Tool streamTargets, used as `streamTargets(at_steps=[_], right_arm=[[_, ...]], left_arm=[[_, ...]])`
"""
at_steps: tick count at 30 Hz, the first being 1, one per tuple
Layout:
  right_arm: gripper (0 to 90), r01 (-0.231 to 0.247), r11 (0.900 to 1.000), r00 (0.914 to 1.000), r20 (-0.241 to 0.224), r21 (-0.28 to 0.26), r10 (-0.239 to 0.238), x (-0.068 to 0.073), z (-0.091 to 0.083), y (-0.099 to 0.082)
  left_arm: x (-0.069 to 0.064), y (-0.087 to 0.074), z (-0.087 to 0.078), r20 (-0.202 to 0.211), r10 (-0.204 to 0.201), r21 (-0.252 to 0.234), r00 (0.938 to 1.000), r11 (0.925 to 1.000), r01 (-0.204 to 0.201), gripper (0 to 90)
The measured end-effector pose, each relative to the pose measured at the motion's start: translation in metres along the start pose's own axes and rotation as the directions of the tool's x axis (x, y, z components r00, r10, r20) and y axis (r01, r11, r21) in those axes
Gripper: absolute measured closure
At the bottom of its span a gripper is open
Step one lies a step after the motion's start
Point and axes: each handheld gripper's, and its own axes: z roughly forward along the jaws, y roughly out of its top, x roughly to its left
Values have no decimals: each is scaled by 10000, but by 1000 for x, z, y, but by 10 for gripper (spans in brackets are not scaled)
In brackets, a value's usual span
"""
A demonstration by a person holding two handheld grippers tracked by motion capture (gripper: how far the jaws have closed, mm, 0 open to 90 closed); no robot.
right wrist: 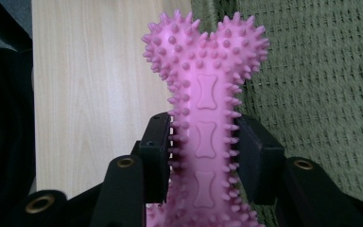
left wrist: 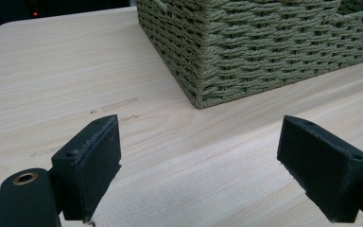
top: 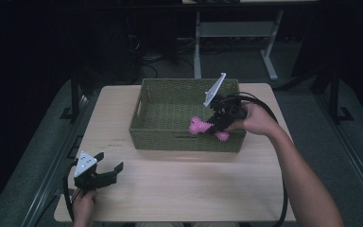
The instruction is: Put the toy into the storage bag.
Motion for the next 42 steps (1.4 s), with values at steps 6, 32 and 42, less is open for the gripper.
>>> streamTargets(at_steps=[6, 32, 42], right_arm=[[583, -106, 9999, 9999, 1, -37, 106, -7, -3, 4], [582, -605, 9982, 9981, -63, 15, 605, -44, -3, 11], [582, -716, 9973, 9970, -274, 147, 720, -52, 9, 12]], left_arm=[[1, 0, -1, 19, 6, -14, 10000, 10000, -6, 138], [1, -1, -1, 34, 27, -4, 10000, 10000, -27, 138], [1, 0, 0, 14, -62, -58, 10000, 10000, 62, 139]])
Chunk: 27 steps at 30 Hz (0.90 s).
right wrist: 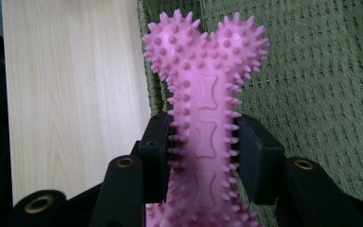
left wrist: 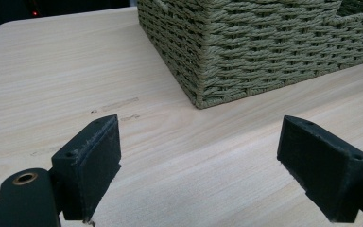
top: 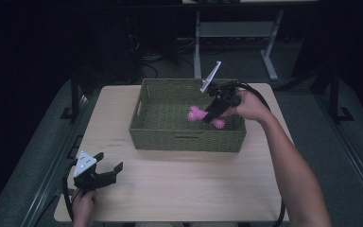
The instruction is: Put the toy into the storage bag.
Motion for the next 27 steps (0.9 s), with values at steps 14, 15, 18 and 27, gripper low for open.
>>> streamTargets(at_steps=[14, 15, 18, 27], right_arm=[[580, -191, 9996, 9998, 76, 184, 189, -8, 9, -2], [580, -252, 9995, 9997, 49, 170, 251, -9, 10, -2], [580, -299, 9994, 9996, 13, 190, 298, -11, 14, -1], [578, -591, 9980, 9982, -101, 222, 593, -19, 28, -9]], left_arm=[[-2, 1, -3, 103, 13, -150, 9999, 9999, -11, 138], [-2, 1, -3, 98, 30, -113, 9999, 9999, -29, 138], [-1, 1, -3, 122, 3, -88, 9999, 10000, -2, 139], [1, 0, -4, 89, -39, -97, 10000, 9999, 40, 138]])
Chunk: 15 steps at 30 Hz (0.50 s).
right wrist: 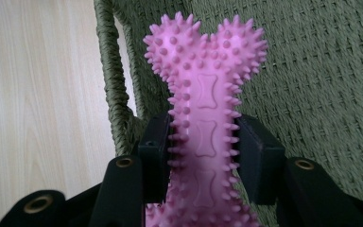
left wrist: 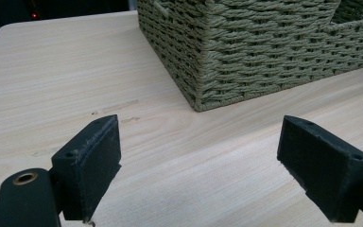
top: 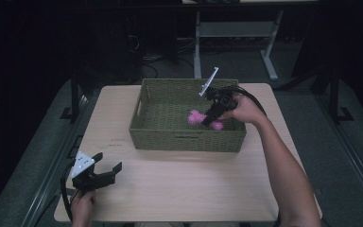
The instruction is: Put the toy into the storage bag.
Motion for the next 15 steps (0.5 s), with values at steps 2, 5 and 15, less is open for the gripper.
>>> streamTargets(at_steps=[2, 5, 15], right_arm=[[579, -11, 10000, 10000, 27, 48, 11, -1, 1, 0], [579, 21, 9998, 10000, 79, 180, -22, 0, 3, 0], [581, 16, 9993, 9999, 137, 377, -21, -4, 10, -1]], left_arm=[[-1, 0, 0, -2, 41, 0, 10000, 10000, -41, 138], [-1, 0, 0, 13, 34, -5, 10000, 10000, -34, 138], [-1, 0, 0, -11, 85, 30, 10000, 10000, -85, 139]])
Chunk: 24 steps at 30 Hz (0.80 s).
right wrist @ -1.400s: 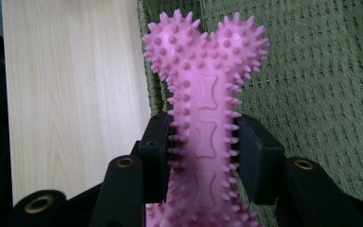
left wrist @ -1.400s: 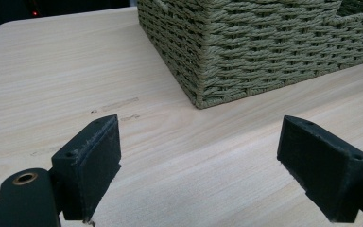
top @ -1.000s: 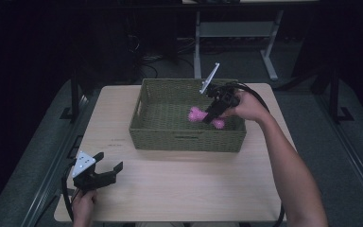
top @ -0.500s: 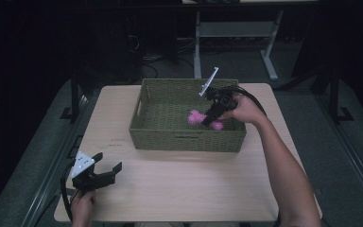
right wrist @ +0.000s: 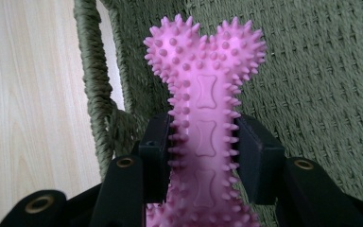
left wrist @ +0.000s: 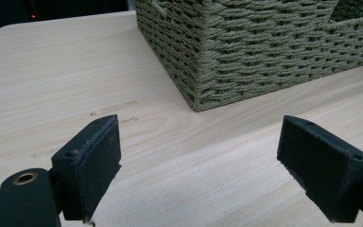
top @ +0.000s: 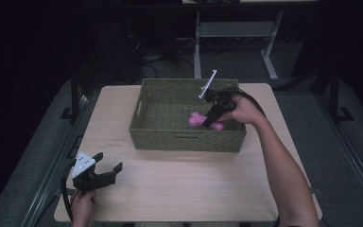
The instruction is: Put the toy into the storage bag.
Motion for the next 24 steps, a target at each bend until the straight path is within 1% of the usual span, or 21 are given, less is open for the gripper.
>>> streamTargets(at_steps=[7, 10, 14, 17, 20, 24], right_arm=[[581, -34, 10000, 10000, -16, 49, 34, -6, 10, 1], [581, -109, 9998, 9999, -15, 157, 109, -9, 15, 1], [581, -230, 9996, 9997, -123, 133, 232, -12, 23, 1], [581, -311, 9994, 9993, -202, 130, 314, -13, 26, 1], [581, -347, 9991, 9991, -244, 252, 353, -15, 32, -1], [580, -375, 9990, 9989, -282, 242, 381, -15, 34, -2]], left_arm=[[1, 0, 0, 0, -72, -15, 10000, 10000, 72, 138], [1, 0, -1, -11, -38, -40, 10000, 10000, 38, 138], [2, 0, -1, -3, -85, -41, 10000, 10000, 85, 138], [2, 0, -1, -7, -60, -36, 10000, 10000, 59, 139], [1, 0, -1, 1, -34, -39, 10000, 10000, 34, 139], [1, 0, 0, 17, -63, -29, 10000, 10000, 63, 138]])
